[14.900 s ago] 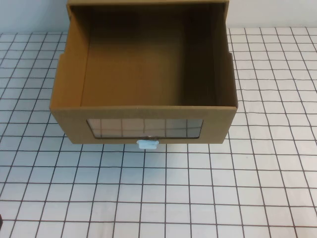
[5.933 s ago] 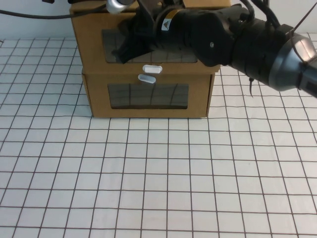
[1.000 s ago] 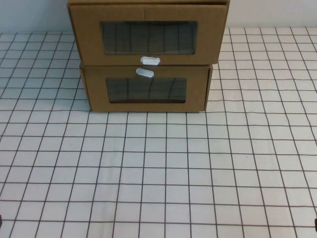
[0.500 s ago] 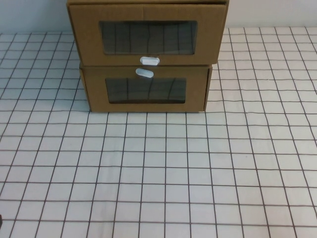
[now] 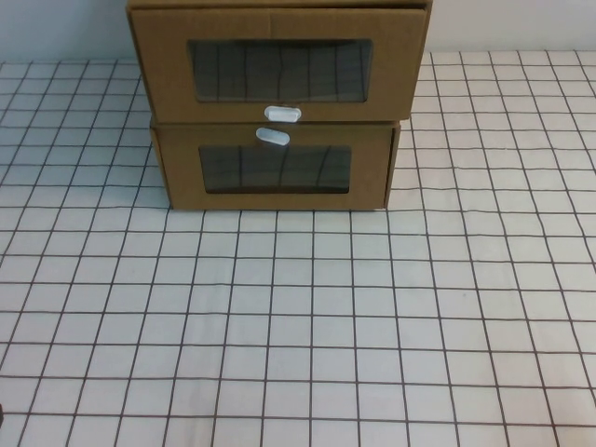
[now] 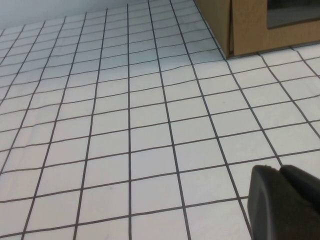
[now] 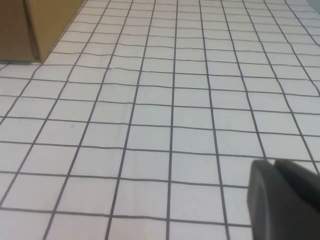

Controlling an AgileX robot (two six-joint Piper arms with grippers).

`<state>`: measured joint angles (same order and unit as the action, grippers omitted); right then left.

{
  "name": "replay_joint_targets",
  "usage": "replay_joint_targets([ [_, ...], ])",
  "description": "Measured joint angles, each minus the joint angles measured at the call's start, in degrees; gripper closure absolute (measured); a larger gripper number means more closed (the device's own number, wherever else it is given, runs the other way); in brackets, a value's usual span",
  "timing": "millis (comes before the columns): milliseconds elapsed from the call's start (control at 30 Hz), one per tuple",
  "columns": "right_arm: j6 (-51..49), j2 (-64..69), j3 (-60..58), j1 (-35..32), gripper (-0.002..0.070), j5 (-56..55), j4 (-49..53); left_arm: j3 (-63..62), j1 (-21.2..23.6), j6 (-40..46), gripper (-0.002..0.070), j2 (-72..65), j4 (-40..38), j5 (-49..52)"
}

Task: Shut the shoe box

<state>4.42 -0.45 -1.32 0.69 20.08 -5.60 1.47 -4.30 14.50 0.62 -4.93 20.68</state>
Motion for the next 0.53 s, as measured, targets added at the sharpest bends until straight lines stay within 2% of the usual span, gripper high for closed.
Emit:
replay_joint_targets([
  [200, -3.7, 0.0, 0.0, 0.0, 0.0690, 0.4, 1.0, 0.0, 0.0, 0.0, 0.0680, 0.0, 0.0, 0.0],
  [533, -4.4, 0.0, 0.0, 0.0, 0.0690, 0.4, 1.0, 0.0, 0.0, 0.0, 0.0680, 0.0, 0.0, 0.0],
])
